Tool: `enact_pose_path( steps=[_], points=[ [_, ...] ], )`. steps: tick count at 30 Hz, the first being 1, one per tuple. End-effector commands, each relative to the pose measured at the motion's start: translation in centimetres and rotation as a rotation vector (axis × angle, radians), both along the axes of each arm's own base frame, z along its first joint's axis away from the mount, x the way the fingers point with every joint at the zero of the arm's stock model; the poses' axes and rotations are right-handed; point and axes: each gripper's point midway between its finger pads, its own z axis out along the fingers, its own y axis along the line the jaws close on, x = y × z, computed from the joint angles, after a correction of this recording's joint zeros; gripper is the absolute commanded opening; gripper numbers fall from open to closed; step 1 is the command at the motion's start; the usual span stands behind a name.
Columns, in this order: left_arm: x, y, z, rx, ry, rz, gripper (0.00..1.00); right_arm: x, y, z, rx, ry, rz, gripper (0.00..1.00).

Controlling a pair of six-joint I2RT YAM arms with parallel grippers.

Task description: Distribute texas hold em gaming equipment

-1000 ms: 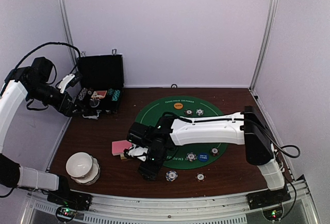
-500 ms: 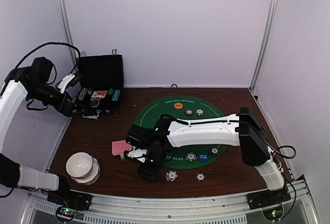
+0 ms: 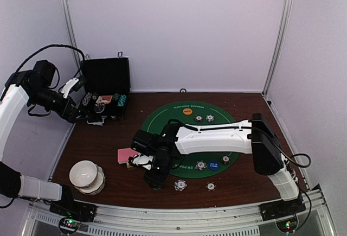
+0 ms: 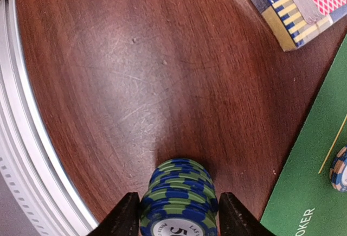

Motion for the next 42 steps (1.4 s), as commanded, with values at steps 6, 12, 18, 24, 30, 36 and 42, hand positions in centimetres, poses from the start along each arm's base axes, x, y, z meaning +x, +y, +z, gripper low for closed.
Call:
enact_pose_path(
  steps=[6, 12, 18, 24, 30, 36, 42],
  points=[
    [-0.2, 0.1, 1.2, 0.005, -0.046, -0.004, 0.98, 0.0, 0.1, 0.1, -0.006, -0.016, 0.007, 0.62],
    [-0.2, 0.1, 1.2, 0.003, -0.045, -0.005, 0.98, -0.1, 0.0, 1.0, 0.005, -0.019, 0.006, 0.49],
    [-0.2, 0.1, 1.2, 0.004, -0.048, -0.004, 0.97, -0.2, -0.2, 0.7, -0.001, -0.013, 0.002, 0.39],
    [-0.3, 0.2, 1.3, 0.005, -0.048, -0.003, 0.98, -0.1, -0.1, 1.0, 0.004, -0.013, -0.001, 0.24],
    [-0.3, 0.1, 1.3, 0.004, -0.047, -0.006, 0.98, 0.2, -0.2, 2.9, 0.019, -0.034, -0.006, 0.09],
    [-0.3, 0.1, 1.4, 0.004, -0.050, -0.007, 0.98, 2.0, -0.6, 5.9, 0.063, -0.090, -0.050, 0.03],
    [-0.3, 0.1, 1.4, 0.007, -0.051, -0.007, 0.98, 6.2, -2.1, 8.0, 0.074, -0.145, -0.145, 0.01]
  ],
)
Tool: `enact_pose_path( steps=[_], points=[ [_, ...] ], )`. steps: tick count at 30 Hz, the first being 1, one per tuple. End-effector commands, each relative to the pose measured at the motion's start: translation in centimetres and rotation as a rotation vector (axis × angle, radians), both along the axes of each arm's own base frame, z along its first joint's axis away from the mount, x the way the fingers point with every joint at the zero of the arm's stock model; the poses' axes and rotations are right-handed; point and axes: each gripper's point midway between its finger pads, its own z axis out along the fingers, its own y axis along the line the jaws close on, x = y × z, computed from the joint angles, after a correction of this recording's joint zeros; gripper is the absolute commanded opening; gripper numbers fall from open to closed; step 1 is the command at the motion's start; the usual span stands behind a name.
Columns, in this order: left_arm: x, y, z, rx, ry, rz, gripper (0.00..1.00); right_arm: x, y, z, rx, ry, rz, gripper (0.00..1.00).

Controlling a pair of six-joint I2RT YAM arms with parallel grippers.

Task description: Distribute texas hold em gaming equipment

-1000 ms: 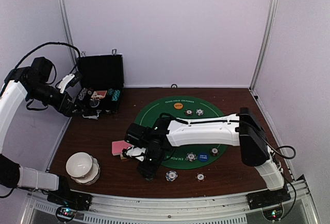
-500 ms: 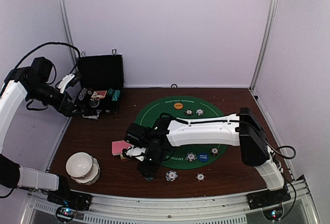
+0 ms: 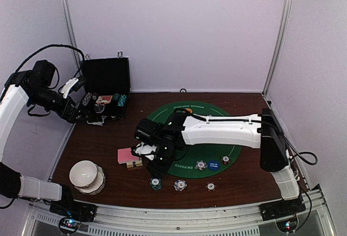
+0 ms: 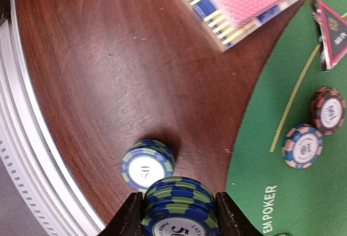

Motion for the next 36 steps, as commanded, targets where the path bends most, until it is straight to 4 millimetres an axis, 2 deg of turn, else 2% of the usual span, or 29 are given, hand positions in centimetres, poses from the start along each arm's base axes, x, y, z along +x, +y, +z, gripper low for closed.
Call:
enact_pose_path(
  steps=[1, 6, 11, 15, 19, 23, 28, 36],
  points=[
    [-0.2, 0.2, 1.3, 0.006, -0.047, -0.006, 0.98, 5.0, -1.1, 5.5, 0.070, -0.115, -0.112, 0.00],
    [-0.2, 0.2, 1.3, 0.007, -0.047, -0.007, 0.98, 11.3, -3.1, 7.3, 0.071, -0.194, -0.268, 0.00],
    [-0.1, 0.1, 1.4, 0.000, -0.045, -0.008, 0.98, 18.1, -5.6, 7.6, 0.068, -0.256, -0.428, 0.00],
    [0.0, 0.0, 1.4, -0.006, -0.042, -0.011, 0.98, 22.9, -7.5, 6.4, 0.060, -0.291, -0.528, 0.00],
    [0.1, -0.1, 1.3, -0.010, -0.035, -0.013, 0.97, 26.6, -8.8, 4.7, 0.067, -0.301, -0.598, 0.01],
    [0.1, -0.1, 1.2, -0.010, -0.030, -0.013, 0.97, 29.3, -10.0, 2.4, 0.063, -0.300, -0.644, 0.01],
    [0.2, 0.0, 1.0, -0.006, -0.027, -0.014, 0.97, 31.7, -11.1, 0.1, 0.057, -0.313, -0.680, 0.04],
    [0.3, -0.1, 0.5, -0.008, -0.012, -0.018, 0.98, 33.6, -11.8, -2.6, 0.044, -0.321, -0.699, 0.07]
  ],
)
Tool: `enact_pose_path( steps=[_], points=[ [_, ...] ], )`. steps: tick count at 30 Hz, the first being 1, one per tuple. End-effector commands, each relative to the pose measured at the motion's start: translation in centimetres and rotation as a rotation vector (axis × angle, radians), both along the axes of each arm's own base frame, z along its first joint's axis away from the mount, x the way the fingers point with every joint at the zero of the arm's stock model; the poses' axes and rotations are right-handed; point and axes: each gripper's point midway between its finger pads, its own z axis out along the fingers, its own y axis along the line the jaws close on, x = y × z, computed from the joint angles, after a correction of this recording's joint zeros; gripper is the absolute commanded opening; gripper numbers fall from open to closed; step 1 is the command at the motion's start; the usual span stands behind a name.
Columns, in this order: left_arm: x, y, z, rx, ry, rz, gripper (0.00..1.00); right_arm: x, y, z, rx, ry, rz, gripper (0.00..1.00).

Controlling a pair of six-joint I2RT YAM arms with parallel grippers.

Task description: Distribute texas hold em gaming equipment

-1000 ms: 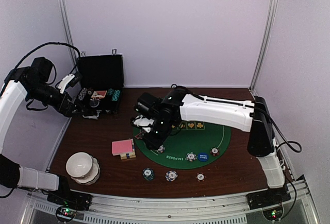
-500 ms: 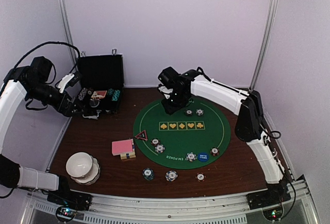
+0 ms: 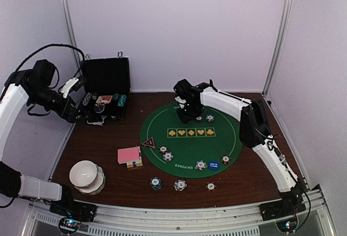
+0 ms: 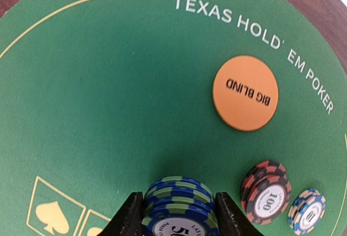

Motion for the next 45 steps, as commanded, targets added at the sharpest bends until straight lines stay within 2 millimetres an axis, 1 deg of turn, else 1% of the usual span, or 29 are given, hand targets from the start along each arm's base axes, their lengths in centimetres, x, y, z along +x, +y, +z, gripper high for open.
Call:
enact_pose_path(
  steps=[1, 7, 13, 18, 20, 23, 25, 27, 30, 33, 37, 39, 42, 44, 45],
  points=[
    [0.5, -0.1, 0.3, -0.008, -0.014, -0.012, 0.98, 2.1, 0.3, 0.3, 0.019, -0.071, -0.019, 0.07],
    [0.5, 0.0, 0.1, -0.003, -0.011, -0.014, 0.98, 3.0, 0.1, -0.6, 0.020, -0.086, -0.039, 0.10],
    [0.4, 0.1, -0.3, 0.005, -0.004, -0.013, 0.98, 3.8, -0.3, -0.8, 0.024, -0.106, -0.065, 0.11],
    [0.4, 0.1, -0.2, 0.006, -0.006, -0.013, 0.97, 3.9, -0.4, -0.9, 0.012, -0.110, -0.061, 0.12],
    [0.4, 0.1, -0.2, 0.005, -0.007, -0.014, 0.98, 3.8, -0.6, -0.9, 0.003, -0.105, -0.059, 0.18],
    [0.4, 0.0, -0.2, 0.001, -0.008, -0.015, 0.98, 3.6, -0.7, -0.6, -0.003, -0.104, -0.057, 0.38],
    [0.4, 0.0, -0.1, 0.001, -0.008, -0.015, 0.98, 3.7, -0.7, -0.1, 0.001, -0.110, -0.055, 0.48],
    [0.4, 0.0, -0.1, 0.001, -0.009, -0.015, 0.98, 3.7, -0.4, 0.6, 0.013, -0.119, -0.050, 0.54],
    [0.3, 0.0, -0.1, 0.001, -0.010, -0.015, 0.98, 3.7, 0.0, 2.2, 0.042, -0.136, -0.043, 0.62],
    [0.3, 0.1, -0.1, 0.003, -0.010, -0.013, 0.98, 3.4, 0.7, 4.6, 0.066, -0.169, -0.021, 0.63],
    [0.3, 0.2, 0.1, 0.008, -0.017, -0.009, 0.98, 2.5, 1.8, 8.7, 0.090, -0.223, 0.016, 0.63],
    [0.2, 0.2, 0.2, 0.008, -0.018, -0.008, 0.98, 1.5, 2.5, 10.5, 0.101, -0.239, 0.037, 0.64],
    [0.2, 0.2, 0.3, 0.009, -0.022, -0.005, 0.98, -1.0, 3.5, 12.9, 0.111, -0.251, 0.082, 0.65],
    [0.2, 0.2, 0.4, 0.008, -0.022, -0.004, 0.98, -3.4, 4.7, 13.9, 0.114, -0.244, 0.133, 0.68],
    [0.2, 0.2, 0.4, 0.007, -0.023, -0.003, 0.98, -5.3, 5.5, 13.7, 0.108, -0.225, 0.168, 0.70]
  ],
)
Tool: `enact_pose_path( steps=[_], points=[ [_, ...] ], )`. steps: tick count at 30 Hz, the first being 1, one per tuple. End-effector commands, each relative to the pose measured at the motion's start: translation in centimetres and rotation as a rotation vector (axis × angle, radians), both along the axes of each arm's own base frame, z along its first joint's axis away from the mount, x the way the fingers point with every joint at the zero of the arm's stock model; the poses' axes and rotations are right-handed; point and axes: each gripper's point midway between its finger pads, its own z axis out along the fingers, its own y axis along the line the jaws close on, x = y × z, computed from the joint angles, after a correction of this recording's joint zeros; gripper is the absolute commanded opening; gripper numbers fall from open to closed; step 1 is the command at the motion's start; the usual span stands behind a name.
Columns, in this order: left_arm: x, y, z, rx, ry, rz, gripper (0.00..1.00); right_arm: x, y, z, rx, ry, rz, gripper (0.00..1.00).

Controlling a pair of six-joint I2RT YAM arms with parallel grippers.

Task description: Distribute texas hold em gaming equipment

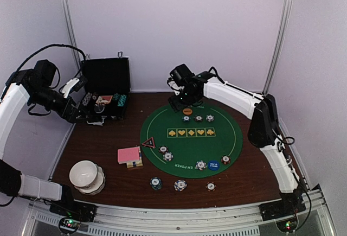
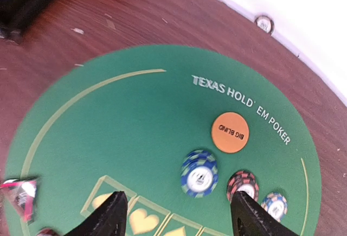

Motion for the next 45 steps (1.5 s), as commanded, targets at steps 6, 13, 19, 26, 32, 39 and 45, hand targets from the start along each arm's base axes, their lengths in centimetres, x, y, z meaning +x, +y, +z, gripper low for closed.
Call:
enact_pose_path(
  steps=[6, 13, 19, 26, 32, 39, 45],
  points=[
    [-0.1, 0.1, 0.9, -0.002, -0.036, 0.004, 0.98, -15.6, 6.6, 3.8, 0.036, 0.073, 0.316, 0.82],
    [-0.3, 0.1, 1.0, -0.005, -0.038, 0.004, 0.98, -27.4, 10.1, -0.6, 0.004, 0.256, 0.552, 0.92],
    [-0.5, 0.0, 1.0, -0.009, -0.039, 0.003, 0.98, -32.1, 11.1, -4.2, -0.057, 0.355, 0.655, 0.93],
    [-0.7, 0.0, 1.3, -0.011, -0.043, 0.001, 0.98, -33.9, 10.9, -6.3, -0.098, 0.418, 0.716, 0.89],
    [-0.7, -0.2, 1.3, -0.020, -0.041, -0.003, 0.98, -33.6, 10.3, -8.0, -0.151, 0.420, 0.709, 0.82],
    [-0.7, -0.1, 1.6, -0.017, -0.047, -0.001, 0.98, -33.8, 10.2, -9.5, -0.175, 0.446, 0.711, 0.71],
    [-0.6, -0.2, 1.7, -0.020, -0.045, -0.002, 0.97, -33.9, 10.0, -9.7, -0.180, 0.456, 0.711, 0.62]
  ],
)
